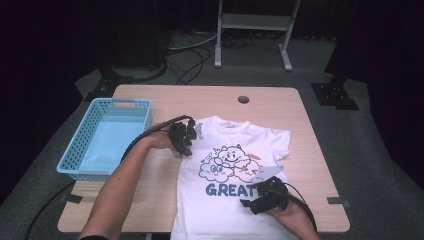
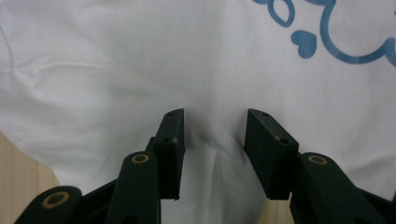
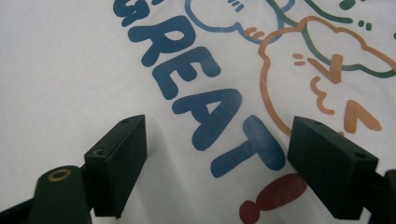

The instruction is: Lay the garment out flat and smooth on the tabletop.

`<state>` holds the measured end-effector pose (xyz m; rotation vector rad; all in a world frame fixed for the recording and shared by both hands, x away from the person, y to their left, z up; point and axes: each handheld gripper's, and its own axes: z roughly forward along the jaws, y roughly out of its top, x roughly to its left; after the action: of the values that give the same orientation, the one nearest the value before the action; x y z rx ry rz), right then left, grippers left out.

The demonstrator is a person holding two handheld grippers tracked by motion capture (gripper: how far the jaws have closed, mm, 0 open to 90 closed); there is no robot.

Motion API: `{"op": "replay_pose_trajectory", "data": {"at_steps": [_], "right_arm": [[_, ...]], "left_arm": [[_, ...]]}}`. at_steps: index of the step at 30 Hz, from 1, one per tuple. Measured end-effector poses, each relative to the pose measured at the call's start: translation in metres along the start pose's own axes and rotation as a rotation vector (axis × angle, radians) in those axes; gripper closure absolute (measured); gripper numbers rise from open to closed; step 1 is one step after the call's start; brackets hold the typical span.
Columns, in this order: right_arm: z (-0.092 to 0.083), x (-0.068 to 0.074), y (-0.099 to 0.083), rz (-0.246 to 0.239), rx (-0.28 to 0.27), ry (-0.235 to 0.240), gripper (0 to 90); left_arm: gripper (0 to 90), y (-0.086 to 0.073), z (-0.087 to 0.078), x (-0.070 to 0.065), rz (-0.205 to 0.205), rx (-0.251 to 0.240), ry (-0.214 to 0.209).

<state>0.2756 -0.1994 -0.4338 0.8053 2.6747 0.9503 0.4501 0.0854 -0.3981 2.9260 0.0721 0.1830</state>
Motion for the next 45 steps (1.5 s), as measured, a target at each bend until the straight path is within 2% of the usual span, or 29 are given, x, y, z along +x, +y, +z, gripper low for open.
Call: {"op": "replay_pose_trajectory", "data": {"at_steps": [1, 4, 5, 6, 8, 10, 12, 13, 14, 17, 19, 20, 21, 26, 29, 32, 36, 37, 38, 45], "right_arm": [[-0.001, 0.0, -0.002, 0.001, -0.001, -0.001, 19.1], [-0.003, -0.001, -0.004, 0.0, 0.0, 0.0, 19.1], [-0.006, -0.002, -0.006, 0.0, 0.007, 0.0, 19.1], [-0.006, -0.002, -0.006, 0.0, 0.007, 0.0, 19.1], [-0.011, -0.006, -0.007, -0.006, 0.039, -0.017, 19.1], [-0.014, -0.009, -0.007, -0.008, 0.039, -0.027, 19.1], [-0.021, -0.015, -0.005, 0.003, 0.027, -0.046, 19.0], [-0.026, -0.024, -0.002, 0.015, 0.01, -0.071, 18.2], [-0.026, -0.024, -0.002, 0.015, 0.01, -0.071, 18.2], [-0.031, -0.037, 0.001, 0.053, -0.022, -0.09, 17.8], [-0.03, -0.044, 0.003, 0.072, -0.023, -0.098, 17.8], [-0.028, -0.05, 0.004, 0.089, -0.026, -0.118, 17.8], [-0.028, -0.05, 0.004, 0.089, -0.026, -0.118, 17.8], [-0.018, -0.06, 0.006, 0.136, -0.03, -0.159, 16.6], [-0.012, -0.064, 0.007, 0.136, -0.022, -0.157, 16.5], [-0.008, -0.069, 0.007, 0.15, -0.009, -0.155, 16.6], [-0.004, -0.07, 0.006, 0.163, 0.012, -0.139, 16.5], [0.0, -0.071, 0.004, 0.156, 0.044, -0.117, 12.2], [0.002, -0.069, 0.004, 0.154, 0.036, -0.117, 12.0], [0.001, -0.065, 0.002, 0.153, 0.024, -0.116, 11.8]], "left_arm": [[55.5, 0.0, 0.0, 0.002, -0.014, 0.02, -0.004], [53.4, -0.001, -0.001, 0.003, -0.013, 0.041, -0.001], [50.3, -0.001, -0.005, 0.002, -0.02, 0.041, 0.022], [48.2, -0.001, -0.005, 0.002, -0.02, 0.041, 0.022], [45.9, -0.001, -0.011, 0.001, -0.04, 0.003, 0.043], [44.3, 0.001, -0.018, -0.004, -0.036, -0.02, 0.054], [41.5, 0.003, -0.023, -0.011, -0.04, -0.067, 0.059], [40.9, 0.004, -0.026, -0.015, -0.039, -0.086, 0.059], [40.9, 0.005, -0.027, -0.02, -0.035, -0.103, 0.054], [40.1, 0.008, -0.029, -0.036, -0.001, -0.129, 0.052], [40.1, 0.009, -0.026, -0.047, 0.009, -0.152, 0.04], [40.0, 0.01, -0.022, -0.057, 0.012, -0.165, 0.032], [39.9, 0.01, -0.022, -0.057, 0.012, -0.165, 0.032], [39.4, 0.006, -0.014, -0.079, 0.015, -0.205, 0.032], [39.4, 0.001, -0.009, -0.089, -0.003, -0.226, 0.0], [39.5, -0.003, -0.003, -0.097, -0.007, -0.198, -0.021], [39.6, -0.007, -0.002, -0.098, -0.054, -0.2, -0.059], [39.5, -0.009, -0.002, -0.098, -0.071, -0.2, -0.077], [38.8, -0.01, -0.002, -0.099, -0.087, -0.203, -0.084], [35.7, -0.022, -0.004, -0.111, -0.112, -0.225, -0.074]]}}
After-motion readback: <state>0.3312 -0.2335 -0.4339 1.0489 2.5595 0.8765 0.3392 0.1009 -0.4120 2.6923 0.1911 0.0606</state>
